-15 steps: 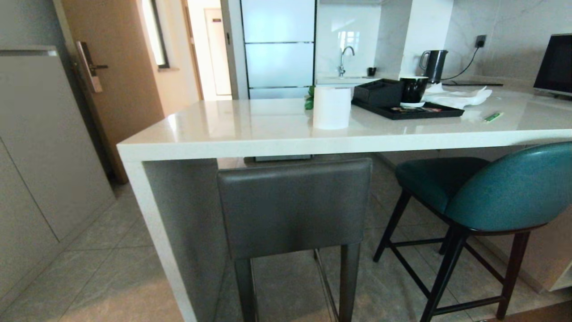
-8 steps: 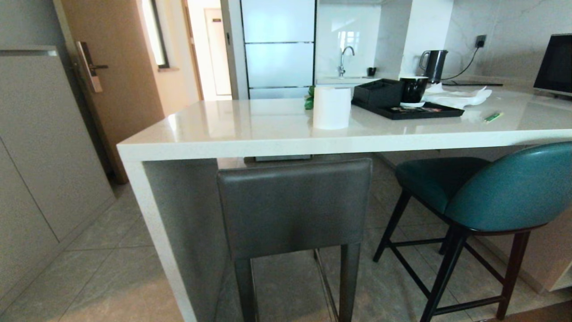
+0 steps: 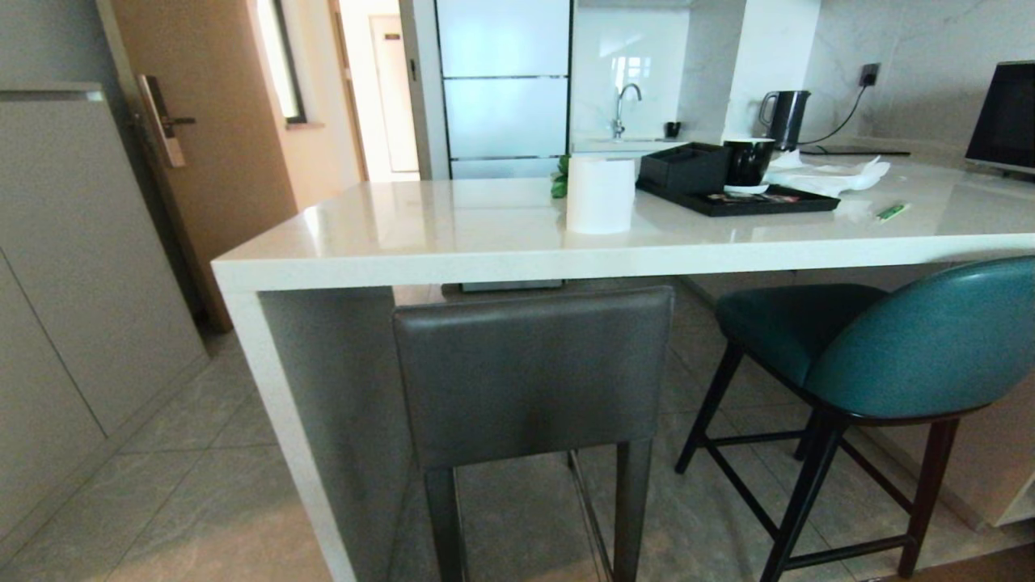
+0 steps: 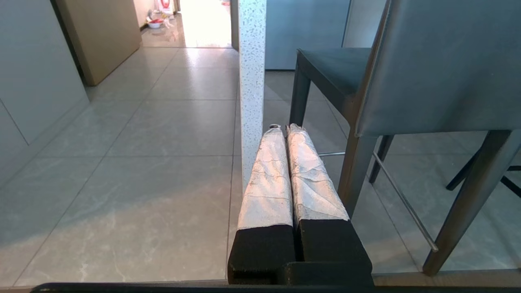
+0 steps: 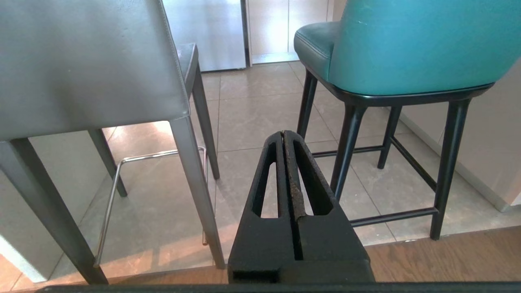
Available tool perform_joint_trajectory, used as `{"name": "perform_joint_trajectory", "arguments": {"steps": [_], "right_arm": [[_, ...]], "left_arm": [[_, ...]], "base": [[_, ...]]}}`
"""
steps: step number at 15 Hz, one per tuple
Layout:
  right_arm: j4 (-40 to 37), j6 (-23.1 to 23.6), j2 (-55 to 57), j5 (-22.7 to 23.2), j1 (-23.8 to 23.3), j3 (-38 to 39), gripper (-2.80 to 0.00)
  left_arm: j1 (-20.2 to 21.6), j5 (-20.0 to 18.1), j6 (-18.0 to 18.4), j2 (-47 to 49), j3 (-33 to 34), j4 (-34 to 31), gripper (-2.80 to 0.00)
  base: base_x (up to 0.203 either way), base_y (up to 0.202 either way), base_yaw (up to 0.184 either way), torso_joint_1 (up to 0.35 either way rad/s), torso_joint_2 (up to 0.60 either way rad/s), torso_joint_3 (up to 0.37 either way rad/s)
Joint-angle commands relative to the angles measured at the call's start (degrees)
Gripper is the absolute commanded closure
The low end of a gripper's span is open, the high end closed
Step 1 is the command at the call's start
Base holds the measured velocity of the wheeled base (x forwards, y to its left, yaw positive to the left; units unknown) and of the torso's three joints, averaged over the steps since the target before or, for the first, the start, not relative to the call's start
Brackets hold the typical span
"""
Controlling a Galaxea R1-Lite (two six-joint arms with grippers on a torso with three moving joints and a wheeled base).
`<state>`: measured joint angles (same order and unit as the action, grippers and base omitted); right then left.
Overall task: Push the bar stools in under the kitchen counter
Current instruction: Pull the gray chair out from under the dining table
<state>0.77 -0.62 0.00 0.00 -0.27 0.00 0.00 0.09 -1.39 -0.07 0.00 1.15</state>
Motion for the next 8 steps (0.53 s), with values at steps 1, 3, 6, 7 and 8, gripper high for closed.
{"name": "perform_joint_trajectory", "arguments": {"steps": [1, 3, 6, 7, 8], "right_arm": [[0.02, 0.01, 0.09, 0.0, -0.08, 0.44, 0.0], [0.02, 0.01, 0.09, 0.0, -0.08, 0.44, 0.0], [0.06, -0.08, 0.09, 0.0, -0.08, 0.44, 0.0], [0.07, -0.04, 0.09, 0.0, -0.08, 0.44, 0.0], [0.08, -0.05, 0.09, 0.0, -0.08, 0.44, 0.0]], "left_arm": [[0.0, 0.0, -0.02, 0.07, 0.52, 0.02, 0.0], [0.0, -0.05, -0.02, 0.07, 0.48, 0.0, 0.0], [0.0, -0.09, -0.02, 0.07, 0.44, -0.18, 0.0], [0.0, -0.09, 0.03, 0.07, 0.44, -0.18, 0.0], [0.0, -0.09, -0.02, 0.07, 0.35, -0.18, 0.0]], "base": [[0.0, 0.0, 0.0, 0.0, 0.0, 0.0], [0.0, 0.0, 0.0, 0.0, 0.0, 0.0], [0.0, 0.0, 0.0, 0.0, 0.0, 0.0], [0.0, 0.0, 0.0, 0.0, 0.0, 0.0], [0.0, 0.0, 0.0, 0.0, 0.0, 0.0]]}}
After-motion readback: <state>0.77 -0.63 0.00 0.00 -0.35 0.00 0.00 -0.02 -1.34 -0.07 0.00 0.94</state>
